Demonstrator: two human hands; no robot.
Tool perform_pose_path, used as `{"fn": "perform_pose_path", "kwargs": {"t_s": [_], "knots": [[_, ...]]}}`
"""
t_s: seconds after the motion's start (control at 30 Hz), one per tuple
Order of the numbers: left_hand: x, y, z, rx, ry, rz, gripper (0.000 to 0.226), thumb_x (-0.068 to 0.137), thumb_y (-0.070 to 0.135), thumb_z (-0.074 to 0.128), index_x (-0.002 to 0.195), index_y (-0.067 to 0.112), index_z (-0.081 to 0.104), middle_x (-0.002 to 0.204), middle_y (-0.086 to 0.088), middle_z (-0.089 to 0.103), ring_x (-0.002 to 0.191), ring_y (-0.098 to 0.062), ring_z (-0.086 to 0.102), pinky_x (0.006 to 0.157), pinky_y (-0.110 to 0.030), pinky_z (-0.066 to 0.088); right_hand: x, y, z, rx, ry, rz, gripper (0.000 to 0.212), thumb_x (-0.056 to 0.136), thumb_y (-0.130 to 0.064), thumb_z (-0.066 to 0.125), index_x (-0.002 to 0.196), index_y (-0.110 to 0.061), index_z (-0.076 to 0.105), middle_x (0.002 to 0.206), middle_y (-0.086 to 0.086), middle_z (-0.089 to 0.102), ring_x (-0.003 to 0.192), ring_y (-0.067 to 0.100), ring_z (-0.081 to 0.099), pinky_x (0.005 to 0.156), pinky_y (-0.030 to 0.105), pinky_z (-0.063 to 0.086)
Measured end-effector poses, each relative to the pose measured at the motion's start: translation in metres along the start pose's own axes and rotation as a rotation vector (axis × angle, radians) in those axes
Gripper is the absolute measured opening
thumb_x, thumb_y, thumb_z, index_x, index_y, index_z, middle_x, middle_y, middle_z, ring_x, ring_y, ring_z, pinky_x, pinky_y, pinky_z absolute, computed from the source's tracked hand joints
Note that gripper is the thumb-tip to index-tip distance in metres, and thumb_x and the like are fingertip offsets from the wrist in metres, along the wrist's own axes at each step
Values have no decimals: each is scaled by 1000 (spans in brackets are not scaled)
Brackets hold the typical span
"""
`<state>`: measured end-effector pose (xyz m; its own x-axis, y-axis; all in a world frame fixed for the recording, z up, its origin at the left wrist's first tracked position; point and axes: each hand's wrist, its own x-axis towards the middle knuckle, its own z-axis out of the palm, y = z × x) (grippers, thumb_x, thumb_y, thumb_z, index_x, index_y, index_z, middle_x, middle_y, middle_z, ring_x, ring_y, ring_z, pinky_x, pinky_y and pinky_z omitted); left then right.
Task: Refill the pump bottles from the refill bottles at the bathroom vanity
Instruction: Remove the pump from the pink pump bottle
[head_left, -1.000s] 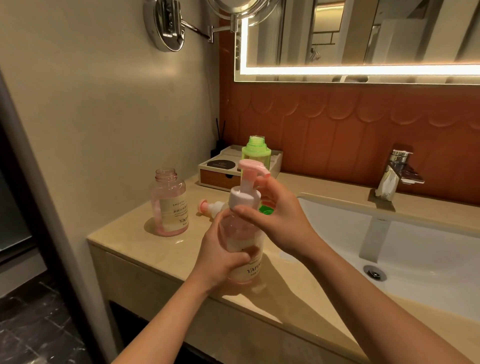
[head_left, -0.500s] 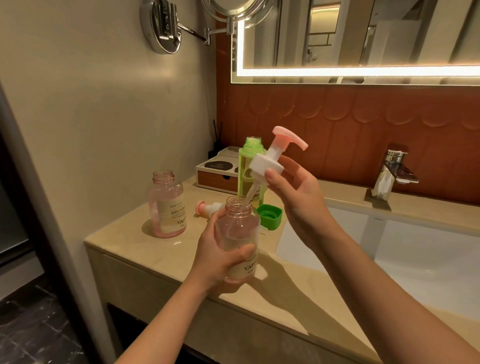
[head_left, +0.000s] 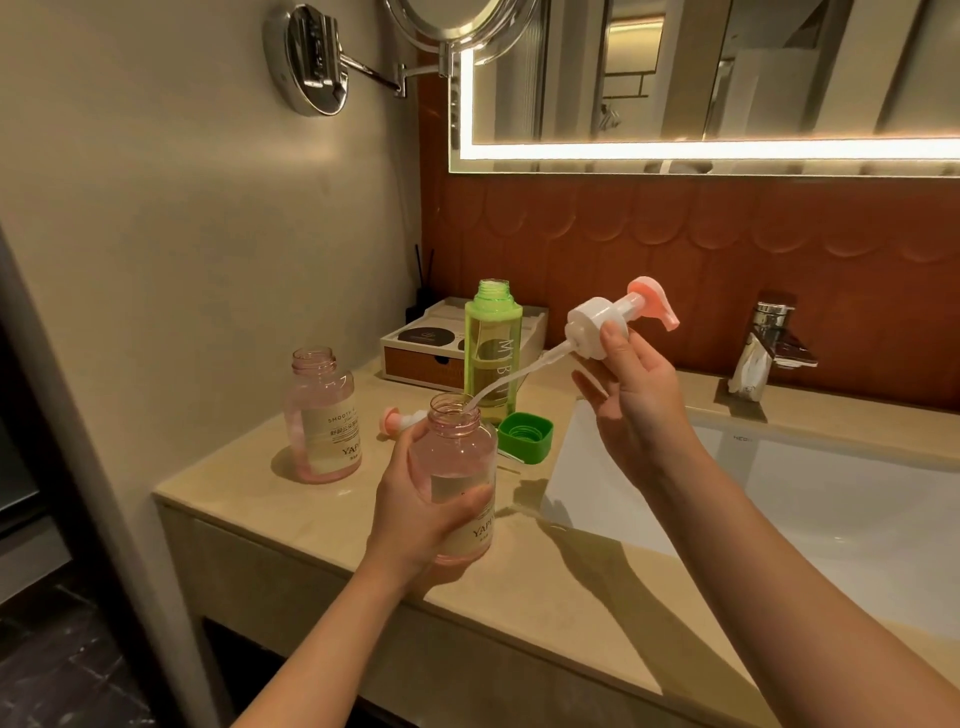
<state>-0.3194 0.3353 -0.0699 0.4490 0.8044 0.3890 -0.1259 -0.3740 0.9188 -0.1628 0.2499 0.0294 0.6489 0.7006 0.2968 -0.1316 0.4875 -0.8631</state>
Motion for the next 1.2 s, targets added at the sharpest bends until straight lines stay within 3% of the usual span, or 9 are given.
{"fn": "perform_pose_path", "kwargs": {"t_s": [0.2, 0.37, 0.43, 0.5, 0.57, 0.67, 0.8, 0.93, 1.2], "knots": [[0, 2, -1, 16, 0, -9, 71, 63, 10, 81, 109, 45, 38, 115, 28, 48, 106, 10, 48, 86, -13, 39, 11, 1, -5, -7, 149, -12, 7, 93, -30, 50, 92, -27, 56, 96, -7, 61, 98, 14, 58, 91, 32, 44], [3, 3, -12, 38, 19, -50, 97, 49, 41, 83, 133, 33, 37, 142, 4, 44, 129, -16, 43, 107, -45, 38, 22, 9, -5, -204, 139, -107, 34, 88, -28, 59, 120, -20, 50, 99, -11, 58, 100, 13, 58, 78, 24, 49], [6, 1, -20, 36, 47, -56, 91, 55, 27, 83, 134, 23, 37, 136, 4, 47, 126, -15, 44, 106, -42, 38, 26, 12, -2, -379, 59, -156, 37, 86, -27, 62, 121, -20, 51, 104, -9, 59, 101, 11, 57, 80, 25, 50], [8, 0, -27, 42, 70, -45, 79, 63, 10, 81, 126, 28, 37, 125, 9, 50, 119, -12, 47, 101, -36, 40, 28, 17, 5, -543, -86, -176, 36, 85, -26, 63, 119, -19, 55, 109, -4, 61, 100, 11, 57, 78, 24, 51], [10, -1, -35, 51, 97, -31, 77, 65, 5, 79, 124, 30, 36, 119, 12, 50, 115, -10, 47, 99, -33, 39, 29, 24, 16, -701, -241, -160, 35, 85, -24, 64, 118, -18, 56, 105, -3, 61, 93, 10, 59, 66, 18, 50], [10, -3, -40, 24, 127, -13, 76, 66, 1, 78, 125, 26, 37, 115, 16, 50, 114, -8, 46, 98, -30, 38, 32, 41, 34, -969, -362, -140, 46, 83, -25, 67, 124, -15, 49, 111, 1, 60, 90, 13, 59, 66, 21, 51], [11, -8, -41, 16, 135, -6, 79, 64, 2, 80, 127, 24, 39, 122, 11, 51, 116, -8, 48, 100, -33, 39, 38, 68, 57, -1212, -422, -117, 46, 79, -29, 71, 117, -14, 49, 110, 4, 59, 85, 14, 56, 59, 18, 44], [12, -12, -41, 24, 141, -6, 80, 63, 6, 82, 125, 31, 38, 126, 12, 52, 119, -7, 50, 103, -37, 41, 43, 95, 70, -1363, -503, -77, 45, 79, -28, 69, 118, -12, 52, 113, 6, 61, 95, 20, 57, 77, 32, 52], [13, -16, -44, 82, 157, 6, 80, 58, 22, 87, 115, 49, 37, 132, 8, 51, 122, -10, 49, 104, -41, 41, 41, 130, 76, -1388, -571, -139, 30, 85, -25, 62, 114, -19, 56, 109, 4, 64, 98, 22, 60, 81, 36, 53]]}}
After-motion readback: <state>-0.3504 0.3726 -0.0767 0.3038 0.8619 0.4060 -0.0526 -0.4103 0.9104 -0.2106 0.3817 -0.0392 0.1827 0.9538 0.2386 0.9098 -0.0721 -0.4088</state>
